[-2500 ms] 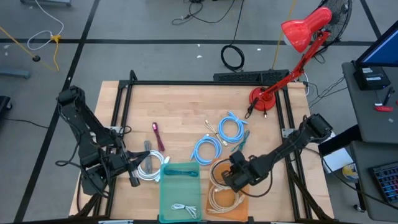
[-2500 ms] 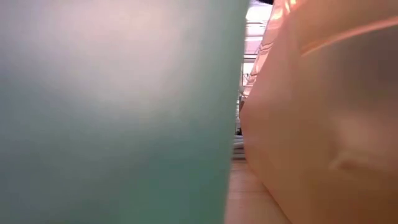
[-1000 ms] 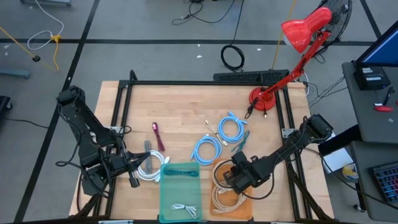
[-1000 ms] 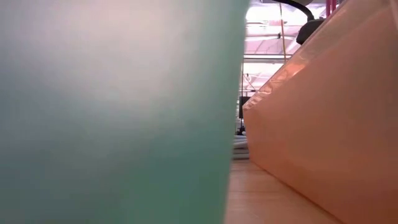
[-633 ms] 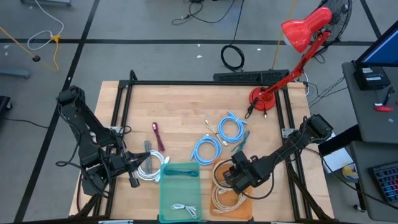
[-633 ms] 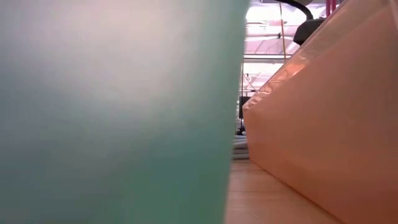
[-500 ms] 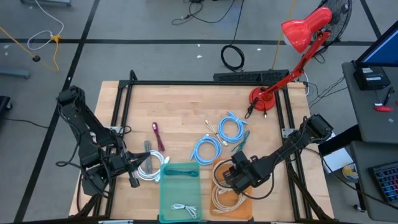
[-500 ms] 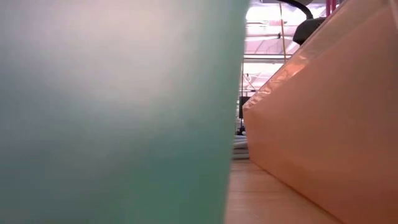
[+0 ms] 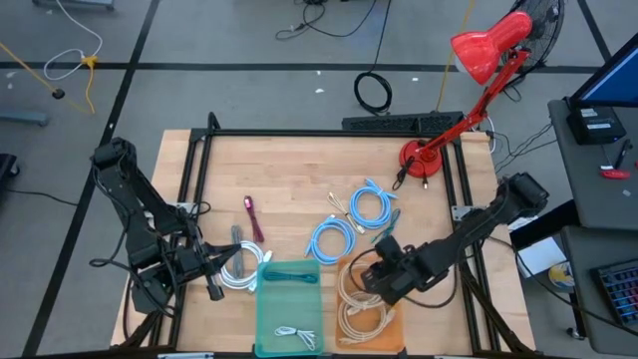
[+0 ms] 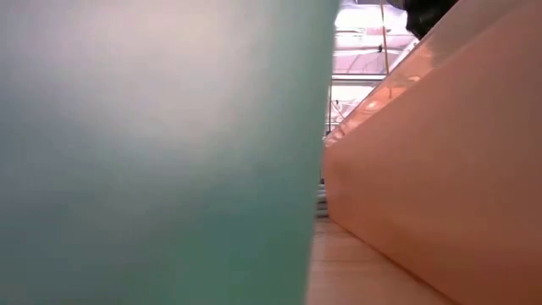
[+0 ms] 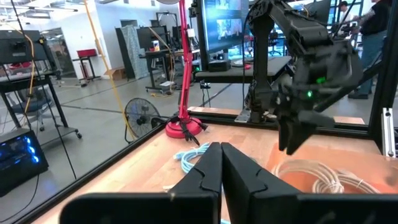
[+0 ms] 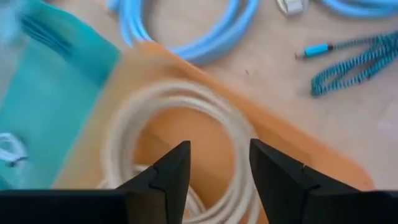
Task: Pick & Place USB Port
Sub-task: Put the gray video cable into the orange bin
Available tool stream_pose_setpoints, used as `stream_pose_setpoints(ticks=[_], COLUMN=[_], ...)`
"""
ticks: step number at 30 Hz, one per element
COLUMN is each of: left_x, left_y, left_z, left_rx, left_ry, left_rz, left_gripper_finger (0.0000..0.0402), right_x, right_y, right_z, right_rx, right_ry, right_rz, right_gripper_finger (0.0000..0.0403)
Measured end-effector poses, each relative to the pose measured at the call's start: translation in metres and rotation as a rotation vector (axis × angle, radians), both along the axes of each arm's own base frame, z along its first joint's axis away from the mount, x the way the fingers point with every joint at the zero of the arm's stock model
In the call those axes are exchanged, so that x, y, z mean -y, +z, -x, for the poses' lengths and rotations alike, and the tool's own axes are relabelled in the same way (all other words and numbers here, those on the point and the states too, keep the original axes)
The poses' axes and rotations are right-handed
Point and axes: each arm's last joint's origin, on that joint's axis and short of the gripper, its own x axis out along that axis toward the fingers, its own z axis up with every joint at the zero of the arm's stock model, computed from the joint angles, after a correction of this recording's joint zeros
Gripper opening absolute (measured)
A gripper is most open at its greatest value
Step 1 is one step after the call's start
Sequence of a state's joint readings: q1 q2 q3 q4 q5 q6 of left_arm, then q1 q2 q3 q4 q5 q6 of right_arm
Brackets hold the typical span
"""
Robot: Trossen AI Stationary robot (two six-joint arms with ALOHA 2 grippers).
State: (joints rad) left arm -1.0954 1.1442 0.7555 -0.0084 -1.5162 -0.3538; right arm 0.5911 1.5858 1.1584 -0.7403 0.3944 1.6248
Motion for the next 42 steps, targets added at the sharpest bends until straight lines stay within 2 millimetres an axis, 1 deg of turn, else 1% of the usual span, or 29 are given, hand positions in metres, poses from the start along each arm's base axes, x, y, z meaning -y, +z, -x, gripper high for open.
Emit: stream_pose_setpoints(ticks=[5,8,10,15,17,19,22,24,25,28,32,37,42], left_x=[0.0,0.0,0.0,0.0,0.0,0.0,0.0,0.0,0.0,0.0,0.0,0.0,0.0], left_y=[0.0,0.0,0.0,-0.001,-0.001,-0.001,-0.001,-0.001,-0.001,-0.001,-0.001,-0.002,-0.002], left_z=[0.0,0.0,0.0,0.0,0.0,0.0,0.0,0.0,0.0,0.0,0.0,0.0,0.0], left_rx=[0.0,0.0,-0.005,-0.002,-0.002,-0.001,0.0,0.0,0.0,-0.002,-0.003,-0.003,-0.003], left_ry=[0.0,-0.001,-0.01,-0.014,-0.014,-0.014,-0.014,-0.014,-0.014,-0.019,-0.019,-0.018,-0.019], left_rz=[0.001,0.0,0.001,0.011,0.012,0.015,0.017,0.017,0.017,0.019,0.019,0.018,0.018], left_gripper_finger=[0.0015,0.0008,0.0003,0.0011,0.0014,0.0016,0.0015,0.0011,0.0008,0.0003,0.0012,0.0015,0.0003], right_x=[0.004,-0.002,-0.01,-0.041,-0.054,-0.065,-0.074,-0.076,-0.076,-0.074,-0.072,-0.066,-0.064], right_y=[0.015,0.017,0.015,0.001,-0.006,-0.016,-0.031,-0.038,-0.041,-0.042,-0.039,-0.039,-0.041], right_z=[0.005,0.004,0.002,-0.003,-0.002,0.0,0.002,0.001,0.0,-0.007,-0.014,-0.015,-0.013], right_rx=[0.065,0.087,0.09,0.081,0.066,0.025,-0.034,-0.052,-0.05,0.004,0.076,0.062,0.045], right_ry=[0.03,0.085,0.148,0.334,0.396,0.431,0.432,0.425,0.42,0.415,0.421,0.382,0.36], right_rz=[0.024,0.001,-0.04,-0.187,-0.238,-0.276,-0.298,-0.287,-0.279,-0.248,-0.212,-0.187,-0.167], right_gripper_finger=[0.0151,0.0151,0.015,0.0148,0.0136,0.0113,0.006,0.0021,0.0011,0.0013,0.0004,0.0001,0.0001])
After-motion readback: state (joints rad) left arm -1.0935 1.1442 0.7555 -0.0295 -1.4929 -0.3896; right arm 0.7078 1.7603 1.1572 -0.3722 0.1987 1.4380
